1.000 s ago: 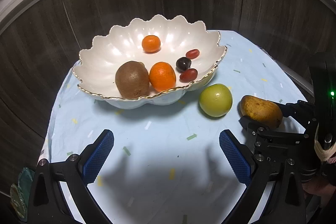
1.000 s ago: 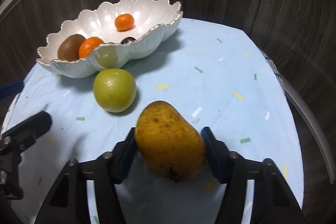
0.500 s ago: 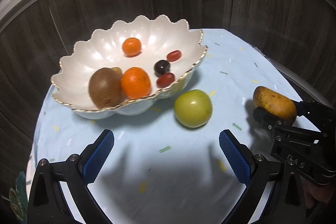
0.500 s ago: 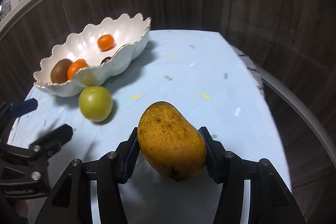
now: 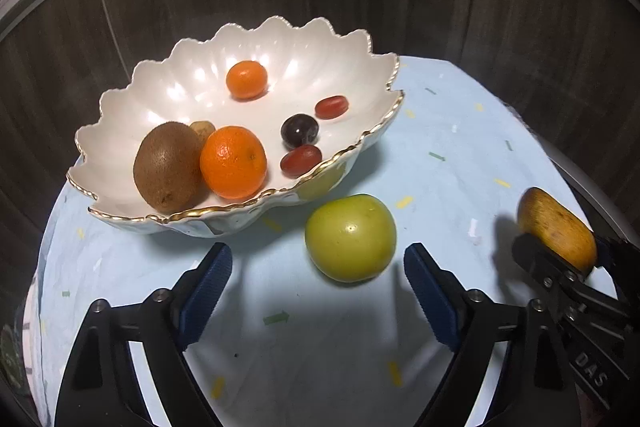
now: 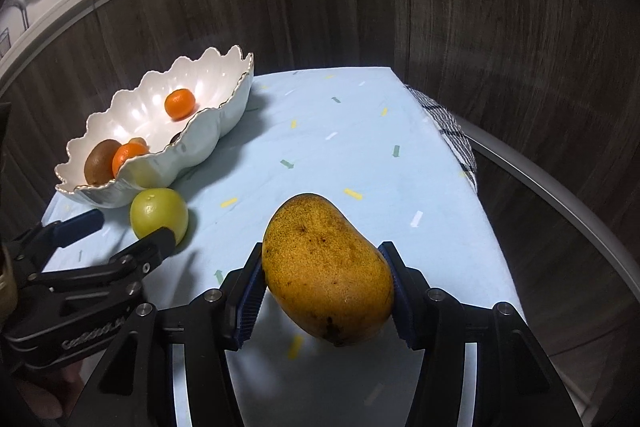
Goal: Organize fruits
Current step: 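Close the right tool on the yellow mango while the left tool grasps the green apple, then carry the green apple and mango over the white bowl with both tools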
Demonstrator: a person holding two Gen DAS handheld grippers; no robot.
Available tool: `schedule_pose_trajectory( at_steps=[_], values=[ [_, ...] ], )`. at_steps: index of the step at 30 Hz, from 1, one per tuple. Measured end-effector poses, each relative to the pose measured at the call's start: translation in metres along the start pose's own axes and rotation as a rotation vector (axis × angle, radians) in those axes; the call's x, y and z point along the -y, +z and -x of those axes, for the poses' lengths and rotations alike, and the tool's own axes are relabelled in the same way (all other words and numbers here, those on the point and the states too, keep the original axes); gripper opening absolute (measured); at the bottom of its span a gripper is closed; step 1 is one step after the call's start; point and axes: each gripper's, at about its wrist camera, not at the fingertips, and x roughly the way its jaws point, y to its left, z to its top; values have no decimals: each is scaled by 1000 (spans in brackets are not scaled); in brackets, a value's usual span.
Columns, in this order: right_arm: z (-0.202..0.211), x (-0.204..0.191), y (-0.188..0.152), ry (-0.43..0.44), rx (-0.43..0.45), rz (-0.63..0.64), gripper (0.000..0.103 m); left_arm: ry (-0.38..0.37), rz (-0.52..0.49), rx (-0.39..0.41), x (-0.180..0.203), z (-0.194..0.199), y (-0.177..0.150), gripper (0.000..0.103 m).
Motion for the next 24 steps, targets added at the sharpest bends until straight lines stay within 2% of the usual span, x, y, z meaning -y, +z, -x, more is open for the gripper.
schedule_pose_trajectory(
  at_steps=[6, 10, 12, 16, 24],
  values=[
    [-1, 3, 0, 11, 3, -23, 55, 17, 37, -19, 5, -9, 2, 80],
    [-2, 4, -1, 19, 6, -32, 55, 5, 60, -33, 7, -15, 1, 71],
    [-2, 4, -1, 25, 5, -37, 56, -9, 65, -33, 9, -17, 1, 66],
    [-3, 6, -2, 37, 3, -49, 56, -33, 53, -37, 15, -21, 1, 49],
    [-3, 6, -3, 44, 6, -52, 56, -44, 46, -26, 14, -19, -3, 48]
  ],
)
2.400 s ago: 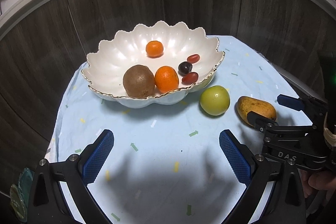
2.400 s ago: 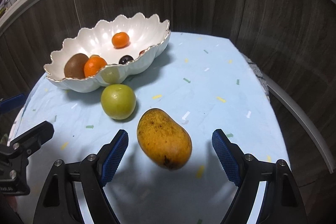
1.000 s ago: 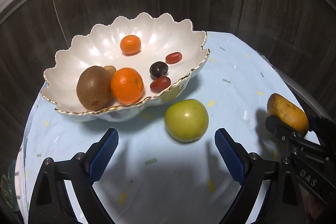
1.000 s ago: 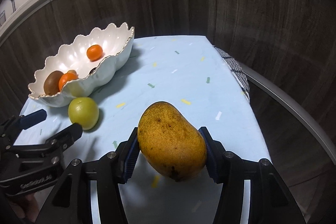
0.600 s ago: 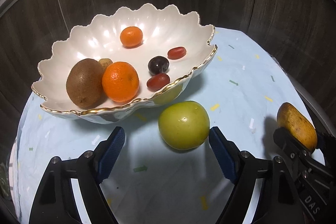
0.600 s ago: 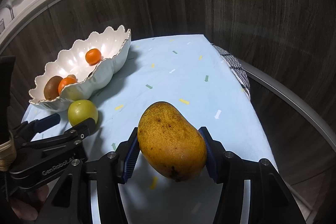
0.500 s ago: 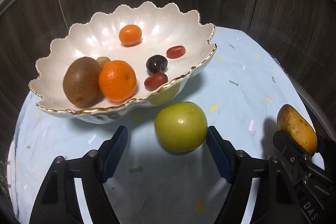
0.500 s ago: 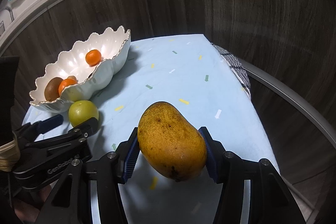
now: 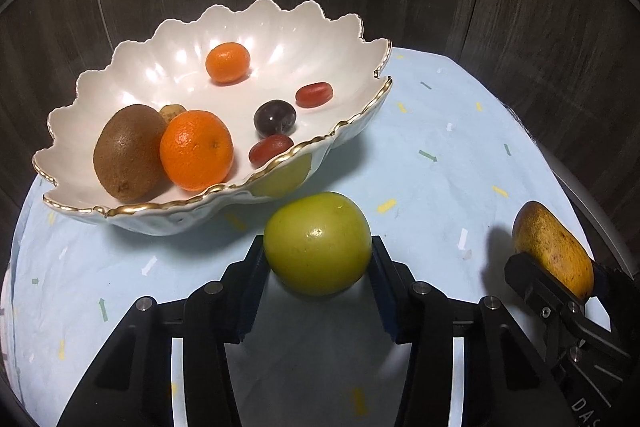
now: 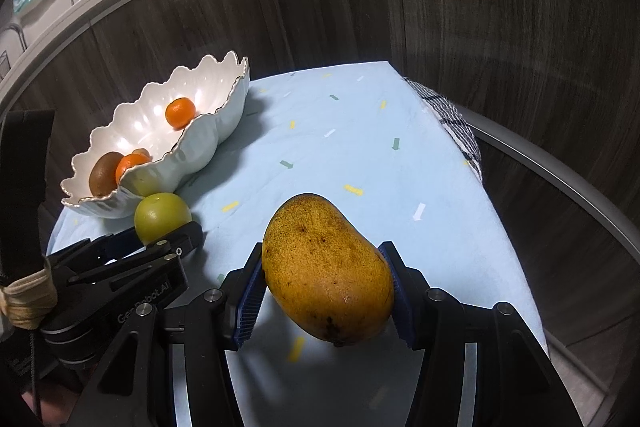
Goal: Organize fruits
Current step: 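Carry the green apple and mango over the white bowl with both tools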
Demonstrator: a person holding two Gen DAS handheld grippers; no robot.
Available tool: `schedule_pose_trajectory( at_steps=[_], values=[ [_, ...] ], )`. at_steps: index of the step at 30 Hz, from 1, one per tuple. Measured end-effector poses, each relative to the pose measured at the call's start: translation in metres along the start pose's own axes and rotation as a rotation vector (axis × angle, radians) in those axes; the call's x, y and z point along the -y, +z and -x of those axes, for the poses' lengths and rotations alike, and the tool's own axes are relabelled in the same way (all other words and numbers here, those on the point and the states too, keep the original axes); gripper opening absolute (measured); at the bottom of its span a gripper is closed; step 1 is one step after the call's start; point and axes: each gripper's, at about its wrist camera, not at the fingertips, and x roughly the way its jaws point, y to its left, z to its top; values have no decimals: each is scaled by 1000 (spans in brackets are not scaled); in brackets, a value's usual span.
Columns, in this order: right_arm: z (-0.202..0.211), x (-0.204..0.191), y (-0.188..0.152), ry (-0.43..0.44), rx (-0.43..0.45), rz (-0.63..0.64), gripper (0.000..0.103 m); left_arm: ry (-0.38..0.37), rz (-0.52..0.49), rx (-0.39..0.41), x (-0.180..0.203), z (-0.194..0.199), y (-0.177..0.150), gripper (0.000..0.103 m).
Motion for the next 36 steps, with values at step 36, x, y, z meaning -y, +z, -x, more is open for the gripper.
schedule_pose_trajectory(
  at_steps=[36],
  values=[
    [63, -62, 23, 24, 80, 95, 55, -24, -21, 152, -48, 100, -7, 48]
  ],
)
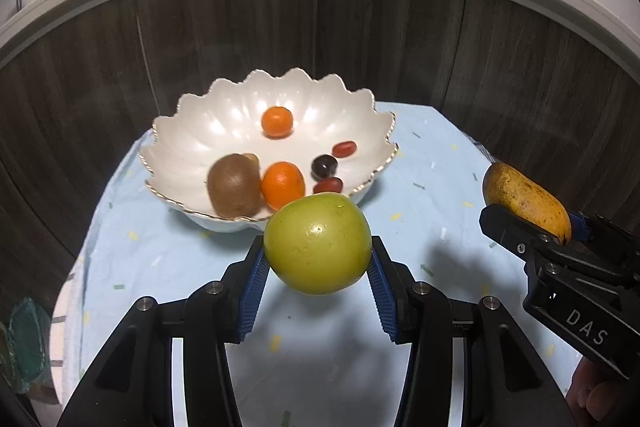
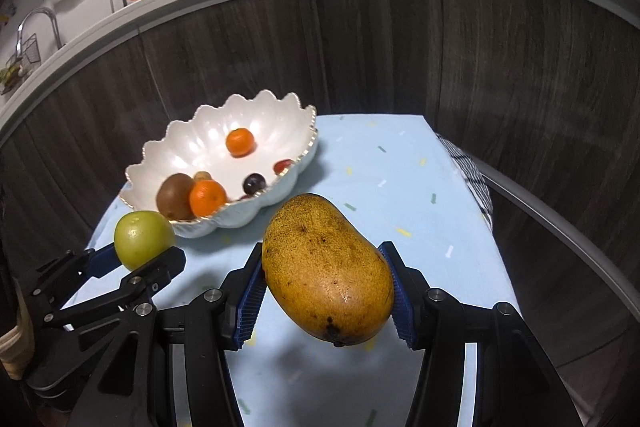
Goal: Organize fruits
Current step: 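Carry the green apple and mango over the white bowl with both tools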
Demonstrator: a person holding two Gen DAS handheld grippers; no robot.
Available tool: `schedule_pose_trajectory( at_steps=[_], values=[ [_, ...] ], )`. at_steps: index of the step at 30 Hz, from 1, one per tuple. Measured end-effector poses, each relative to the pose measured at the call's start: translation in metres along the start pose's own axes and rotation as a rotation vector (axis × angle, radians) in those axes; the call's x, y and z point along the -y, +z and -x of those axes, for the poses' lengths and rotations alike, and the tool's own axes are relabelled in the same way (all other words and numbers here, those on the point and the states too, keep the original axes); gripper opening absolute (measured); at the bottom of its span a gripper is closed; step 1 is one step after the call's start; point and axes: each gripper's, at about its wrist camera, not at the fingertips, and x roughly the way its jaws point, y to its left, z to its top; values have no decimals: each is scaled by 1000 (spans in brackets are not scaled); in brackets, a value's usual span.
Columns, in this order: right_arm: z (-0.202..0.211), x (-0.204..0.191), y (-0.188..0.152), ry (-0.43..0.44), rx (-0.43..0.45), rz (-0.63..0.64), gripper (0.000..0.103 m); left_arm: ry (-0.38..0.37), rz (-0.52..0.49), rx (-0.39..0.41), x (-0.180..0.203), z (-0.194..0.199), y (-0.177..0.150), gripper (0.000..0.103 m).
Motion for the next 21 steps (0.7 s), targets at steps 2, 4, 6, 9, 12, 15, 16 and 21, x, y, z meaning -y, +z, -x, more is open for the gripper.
schedule_pose_trajectory(
  at_steps=[2, 4, 6, 9, 12, 15, 16, 21],
  values=[
    [3, -6, 2, 4, 4, 8, 55, 2, 6, 7, -5, 5, 2, 48],
    [5, -12, 5, 9, 8, 17, 55, 3, 13, 13, -10, 10, 4, 48],
    [6, -17, 7, 13, 11, 26, 55, 6, 19, 18, -16, 14, 6, 48],
    [7, -26, 12, 20, 15, 41, 55, 12, 26, 29, -25, 19, 9, 48],
    [8, -35, 17, 27, 20, 55, 55, 17, 28, 37, -33, 22, 12, 48],
    [7, -43, 23, 33, 24, 67, 55, 20, 31, 40, -41, 25, 16, 48],
    [7, -46, 25, 36, 26, 70, 55, 21, 30, 41, -43, 26, 17, 48],
    [8, -59, 35, 47, 34, 83, 55, 26, 37, 58, -53, 30, 25, 48]
  ],
)
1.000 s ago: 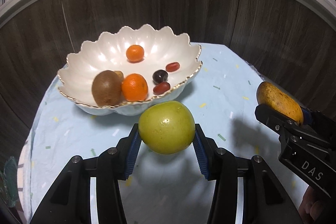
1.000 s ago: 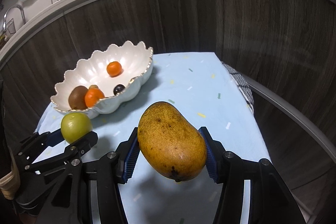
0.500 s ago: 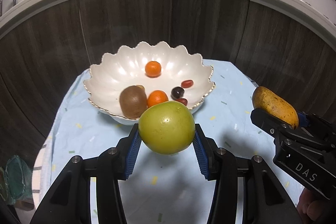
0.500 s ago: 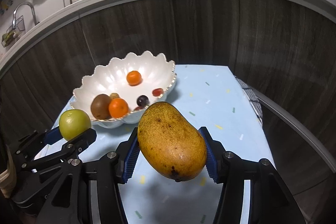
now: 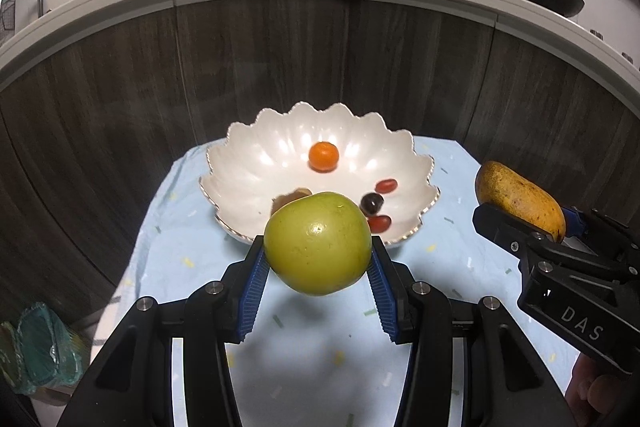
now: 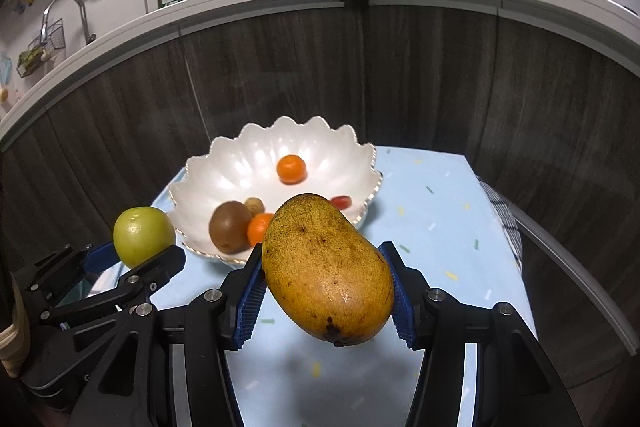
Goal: Organize fruits
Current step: 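Carry the green apple and mango over the white bowl with both tools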
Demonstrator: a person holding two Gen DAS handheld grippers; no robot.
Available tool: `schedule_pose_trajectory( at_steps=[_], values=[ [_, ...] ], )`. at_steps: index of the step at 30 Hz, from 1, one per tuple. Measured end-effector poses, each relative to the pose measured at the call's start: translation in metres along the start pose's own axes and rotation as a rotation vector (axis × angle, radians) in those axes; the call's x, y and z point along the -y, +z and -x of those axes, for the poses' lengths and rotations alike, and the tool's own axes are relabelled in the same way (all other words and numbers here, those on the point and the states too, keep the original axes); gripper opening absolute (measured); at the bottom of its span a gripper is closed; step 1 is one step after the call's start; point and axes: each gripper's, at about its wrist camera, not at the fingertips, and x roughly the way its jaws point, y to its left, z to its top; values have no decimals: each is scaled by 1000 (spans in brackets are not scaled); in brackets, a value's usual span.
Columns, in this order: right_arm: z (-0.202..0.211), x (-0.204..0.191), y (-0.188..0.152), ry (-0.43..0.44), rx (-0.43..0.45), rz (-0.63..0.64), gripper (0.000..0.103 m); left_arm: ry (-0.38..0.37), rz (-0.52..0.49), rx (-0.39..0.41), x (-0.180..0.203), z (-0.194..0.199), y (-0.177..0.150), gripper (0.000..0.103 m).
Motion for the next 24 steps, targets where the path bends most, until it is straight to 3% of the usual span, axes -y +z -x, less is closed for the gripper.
schedule_pose_trajectory(
  at_steps=[24],
  values=[
    [-40, -19, 54, -8, 14, -7, 55, 34, 10, 43, -49, -28, 58, 48]
  ],
)
